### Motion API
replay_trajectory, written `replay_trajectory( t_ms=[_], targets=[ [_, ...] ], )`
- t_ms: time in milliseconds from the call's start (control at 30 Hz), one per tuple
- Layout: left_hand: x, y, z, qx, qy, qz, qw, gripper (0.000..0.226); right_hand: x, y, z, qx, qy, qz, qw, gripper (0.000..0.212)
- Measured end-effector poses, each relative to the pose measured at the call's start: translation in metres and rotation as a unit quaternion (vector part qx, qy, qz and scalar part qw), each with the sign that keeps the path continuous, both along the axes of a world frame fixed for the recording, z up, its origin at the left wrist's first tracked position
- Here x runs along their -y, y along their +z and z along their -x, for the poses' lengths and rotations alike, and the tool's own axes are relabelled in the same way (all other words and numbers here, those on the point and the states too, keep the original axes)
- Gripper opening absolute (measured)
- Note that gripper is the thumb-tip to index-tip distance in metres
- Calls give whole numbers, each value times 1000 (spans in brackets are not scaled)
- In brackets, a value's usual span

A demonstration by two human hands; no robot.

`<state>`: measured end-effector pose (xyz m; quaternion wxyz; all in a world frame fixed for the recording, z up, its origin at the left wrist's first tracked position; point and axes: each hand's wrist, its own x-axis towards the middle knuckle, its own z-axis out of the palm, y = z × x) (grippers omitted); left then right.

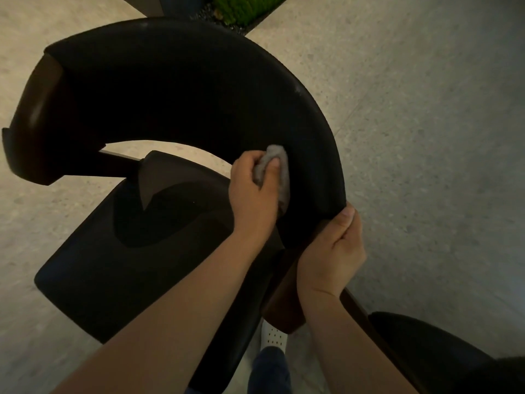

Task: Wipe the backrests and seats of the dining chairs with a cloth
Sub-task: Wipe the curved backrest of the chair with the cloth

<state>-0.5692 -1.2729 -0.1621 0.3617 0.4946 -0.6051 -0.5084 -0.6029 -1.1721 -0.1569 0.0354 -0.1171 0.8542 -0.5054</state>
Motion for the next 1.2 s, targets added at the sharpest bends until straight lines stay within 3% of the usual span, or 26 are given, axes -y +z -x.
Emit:
replay_trajectory(
  t_ms=[100,233,367,533,633,900,1033,1200],
  targets=[
    [-6,-2,2,4,-41,31,999,11,2,1,0,-3,3,-2,1000,59],
    [0,-27,-2,26,-2,-101,995,15,-1,1,0,-7,0,-7,1000,58],
    [3,-45,-5,68,-2,-106,992,14,0,-1,0,-11,-5,-14,1000,56],
    [11,-51,-18,113,-31,-177,977,12,0,1,-1,-13,-3,-8,1000,51],
    [16,-36,-27,155,-52,-122,979,9,-2,4,0,0,12,-3,1000,43],
    [19,23,-28,114,-68,70,989,11,17,36,44,12,111,-52,992,30],
    [26,42,-21,88,-50,109,989,21,28,31,55,2,130,-81,988,45],
    [36,55,-6,93,-55,176,978,23,28,24,57,1,127,-58,990,46]
  ],
)
